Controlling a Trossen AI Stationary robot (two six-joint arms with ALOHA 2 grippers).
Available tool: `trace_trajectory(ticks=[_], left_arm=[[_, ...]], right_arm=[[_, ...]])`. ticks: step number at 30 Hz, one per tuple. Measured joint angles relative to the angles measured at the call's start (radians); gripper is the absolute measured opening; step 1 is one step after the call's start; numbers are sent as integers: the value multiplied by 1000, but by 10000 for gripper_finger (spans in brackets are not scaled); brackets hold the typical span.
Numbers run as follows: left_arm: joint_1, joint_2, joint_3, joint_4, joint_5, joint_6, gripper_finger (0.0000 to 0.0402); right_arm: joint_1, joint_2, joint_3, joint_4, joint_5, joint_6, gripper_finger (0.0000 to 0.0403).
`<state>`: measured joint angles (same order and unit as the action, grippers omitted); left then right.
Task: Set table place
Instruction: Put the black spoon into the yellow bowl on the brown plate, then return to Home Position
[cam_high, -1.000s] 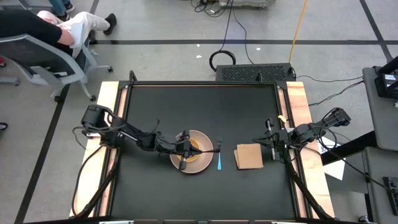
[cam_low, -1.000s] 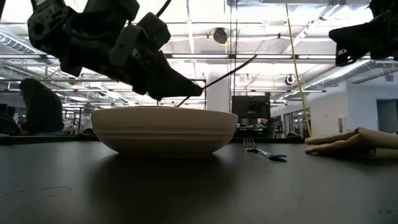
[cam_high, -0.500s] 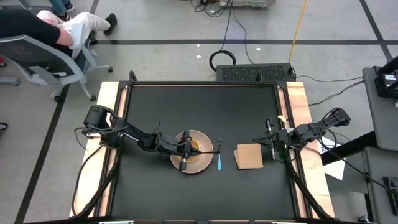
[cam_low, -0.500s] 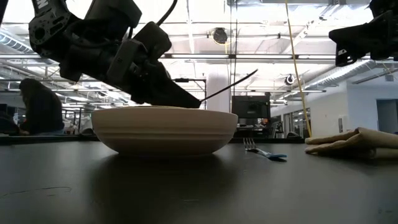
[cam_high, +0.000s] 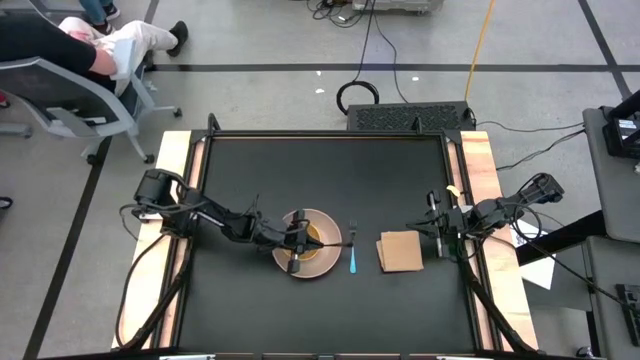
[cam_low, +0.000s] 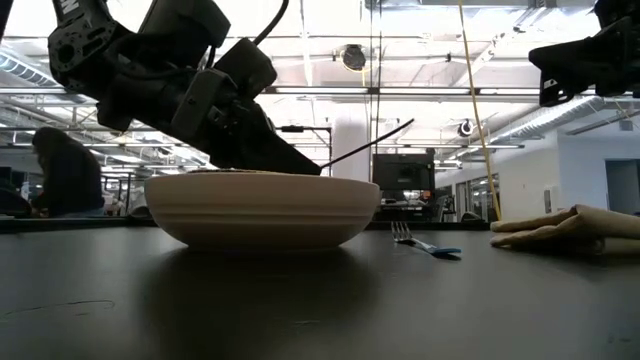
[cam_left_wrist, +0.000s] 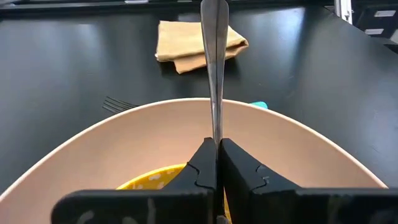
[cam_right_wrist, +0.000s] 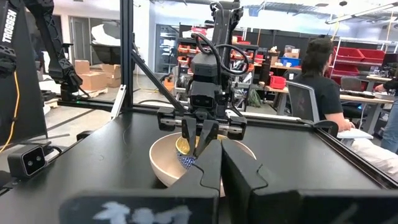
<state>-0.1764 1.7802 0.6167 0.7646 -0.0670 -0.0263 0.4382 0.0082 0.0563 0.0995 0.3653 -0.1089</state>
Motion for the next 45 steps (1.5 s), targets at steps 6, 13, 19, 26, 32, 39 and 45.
trace_trajectory(ticks=[6,13,19,26,32,39,45], left_arm=[[13,0,0,-8,46,-12,41],[13,0,-1,-7,48,-21,59],[13,0,-2,-6,48,-22,60],[13,0,-2,0,48,-17,60],[8,-96,-4,-8,76,13,60],[-10,-323,-3,-143,62,75,60],[-22,-587,-3,-397,-64,116,60]], right_arm=[[0,0,0,0,0,0,0],[0,0,0,0,0,0,0],[0,0,0,0,0,0,0],[0,0,0,0,0,0,0],[0,0,0,1,0,0,0],[0,0,0,1,0,12,0],[0,0,0,1,0,15,0]])
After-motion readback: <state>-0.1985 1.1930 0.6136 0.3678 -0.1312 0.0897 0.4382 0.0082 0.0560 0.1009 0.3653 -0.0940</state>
